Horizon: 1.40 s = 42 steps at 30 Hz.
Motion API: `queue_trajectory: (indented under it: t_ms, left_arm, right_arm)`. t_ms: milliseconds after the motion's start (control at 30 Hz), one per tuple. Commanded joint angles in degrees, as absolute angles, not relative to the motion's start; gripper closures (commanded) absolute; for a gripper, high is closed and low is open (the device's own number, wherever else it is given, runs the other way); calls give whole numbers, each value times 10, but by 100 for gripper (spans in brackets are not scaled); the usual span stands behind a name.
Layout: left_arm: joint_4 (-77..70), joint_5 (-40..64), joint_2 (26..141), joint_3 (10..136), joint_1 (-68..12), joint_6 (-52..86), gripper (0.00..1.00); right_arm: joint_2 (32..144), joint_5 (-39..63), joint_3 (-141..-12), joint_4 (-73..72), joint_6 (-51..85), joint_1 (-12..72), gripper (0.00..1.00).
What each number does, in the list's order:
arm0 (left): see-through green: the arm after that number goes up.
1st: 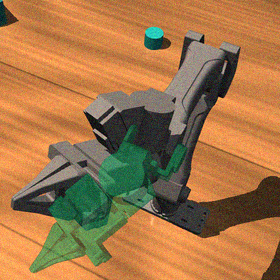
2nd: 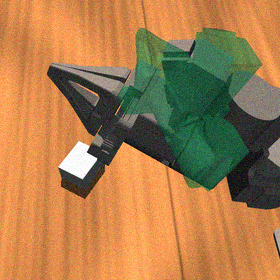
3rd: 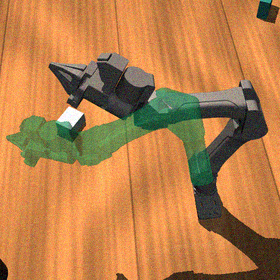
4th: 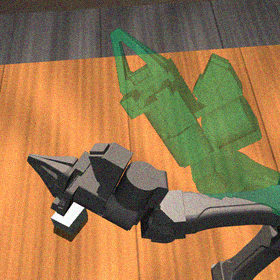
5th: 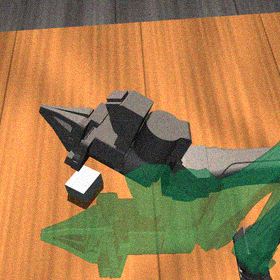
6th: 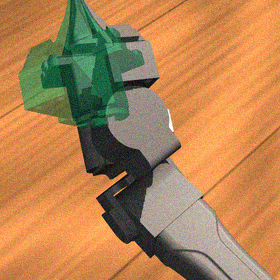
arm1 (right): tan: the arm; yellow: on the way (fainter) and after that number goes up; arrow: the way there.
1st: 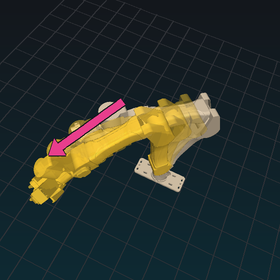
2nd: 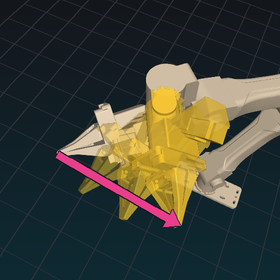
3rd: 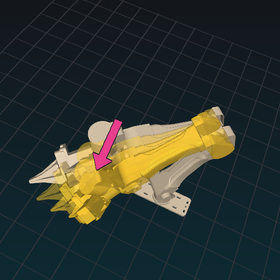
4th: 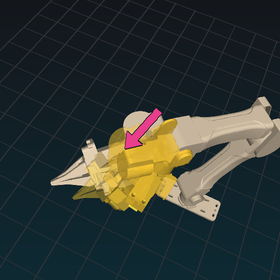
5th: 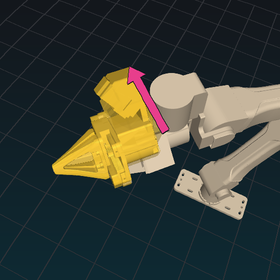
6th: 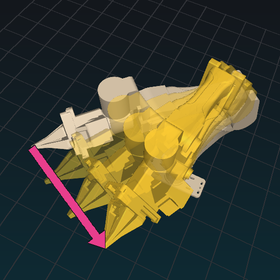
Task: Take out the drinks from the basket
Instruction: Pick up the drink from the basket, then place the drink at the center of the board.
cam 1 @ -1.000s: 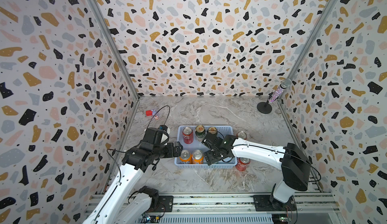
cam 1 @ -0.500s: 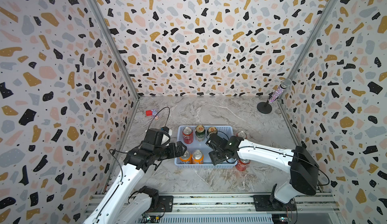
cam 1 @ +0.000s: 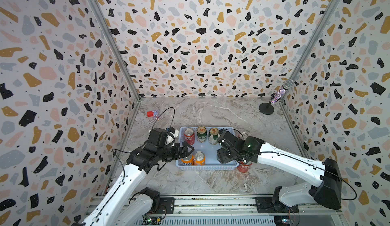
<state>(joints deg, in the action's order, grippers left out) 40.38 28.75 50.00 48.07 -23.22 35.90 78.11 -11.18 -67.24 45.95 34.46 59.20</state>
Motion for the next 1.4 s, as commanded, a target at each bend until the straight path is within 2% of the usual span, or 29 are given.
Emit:
queue_trajectory:
  t_ms: [0, 533, 900, 1367]
  left_arm:
    - [365, 281, 513, 505, -267, 383, 0]
    - [319, 250, 545, 506, -348, 425, 0]
    - [319, 240, 526, 484, -357, 433, 0]
    - [342, 158, 503, 489, -356, 403, 0]
  right_arm:
    - [743, -122, -702, 464, 341, 591, 66]
    - [652, -76, -666, 479, 348, 608, 74]
    - [603, -62, -620, 492, 344, 668, 77]
    - [602, -77, -531, 452, 343, 698, 77]
